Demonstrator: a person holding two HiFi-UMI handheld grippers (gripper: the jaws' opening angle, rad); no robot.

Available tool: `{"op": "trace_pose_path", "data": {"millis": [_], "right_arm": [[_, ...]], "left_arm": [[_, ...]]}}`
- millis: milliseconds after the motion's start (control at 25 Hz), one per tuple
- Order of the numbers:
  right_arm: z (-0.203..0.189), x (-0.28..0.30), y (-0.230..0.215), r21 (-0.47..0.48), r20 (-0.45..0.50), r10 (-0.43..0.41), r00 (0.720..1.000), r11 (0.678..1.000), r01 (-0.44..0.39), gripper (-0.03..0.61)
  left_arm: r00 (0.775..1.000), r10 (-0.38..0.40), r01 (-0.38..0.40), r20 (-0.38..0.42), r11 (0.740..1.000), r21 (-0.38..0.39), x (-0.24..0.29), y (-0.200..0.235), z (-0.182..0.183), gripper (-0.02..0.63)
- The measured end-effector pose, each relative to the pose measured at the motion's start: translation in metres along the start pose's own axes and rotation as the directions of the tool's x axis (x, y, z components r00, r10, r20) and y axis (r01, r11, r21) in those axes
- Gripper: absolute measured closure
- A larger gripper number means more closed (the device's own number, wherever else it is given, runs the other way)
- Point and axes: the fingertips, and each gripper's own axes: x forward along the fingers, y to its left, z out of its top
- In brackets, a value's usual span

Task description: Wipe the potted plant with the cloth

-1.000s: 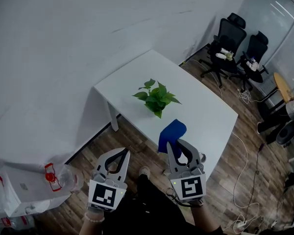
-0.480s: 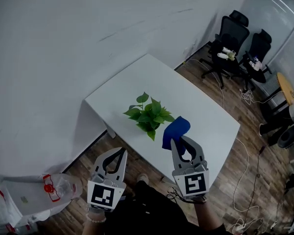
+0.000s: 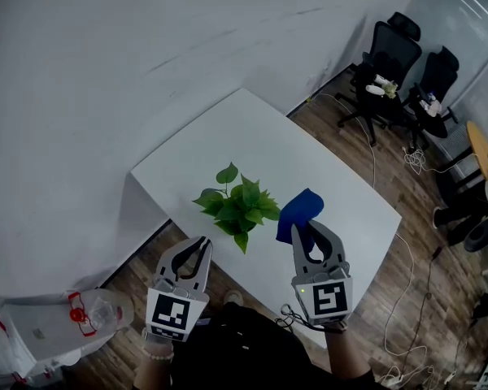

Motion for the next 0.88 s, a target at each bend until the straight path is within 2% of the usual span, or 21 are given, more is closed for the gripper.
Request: {"op": "trace_pose_path", "data": {"millis": [120,280,400,520,640,880], "right_arm": [[-0.002,0.003,-0.005,-0.035,0.003,0.018,1.0,0.999,-0.018,0.503],[-0.012,0.004,-0.011,-0.027,-0.005,0.02,1.0,0.999,-0.02,0.503],[-0.018,0.005,-0.016,-0.008,-0.013,0.011,1.0,1.0,-0.011,0.503],[-0.025,0.006,-0.021,0.003,-0.025,-0.001,1.0,1.0,0.001,0.503],[-0.034,0.008,-0.029,0.012,-0.046,-0.021,0.999,1.0,0.021,0.503],[-0.042,0.026,-0.044,0.007,-0.057,-0.037,0.998,0.999,0.037,0.503]], "left_arm": [[0.998,-0.03,0.031,-0.057,0.999,0.016,0.013,-0.004,-0.014,0.586],[0.985,-0.104,0.107,-0.135,0.994,0.022,0.025,-0.018,-0.038,0.397],[0.975,-0.11,0.116,-0.193,0.993,0.02,0.033,-0.022,-0.056,0.32],[0.964,-0.115,0.121,-0.239,0.993,0.009,0.041,-0.023,-0.073,0.29],[0.955,-0.154,0.154,-0.255,0.988,-0.02,0.051,-0.026,-0.081,0.27],[0.93,-0.205,0.211,-0.305,0.977,-0.014,0.076,-0.023,-0.102,0.25]]}}
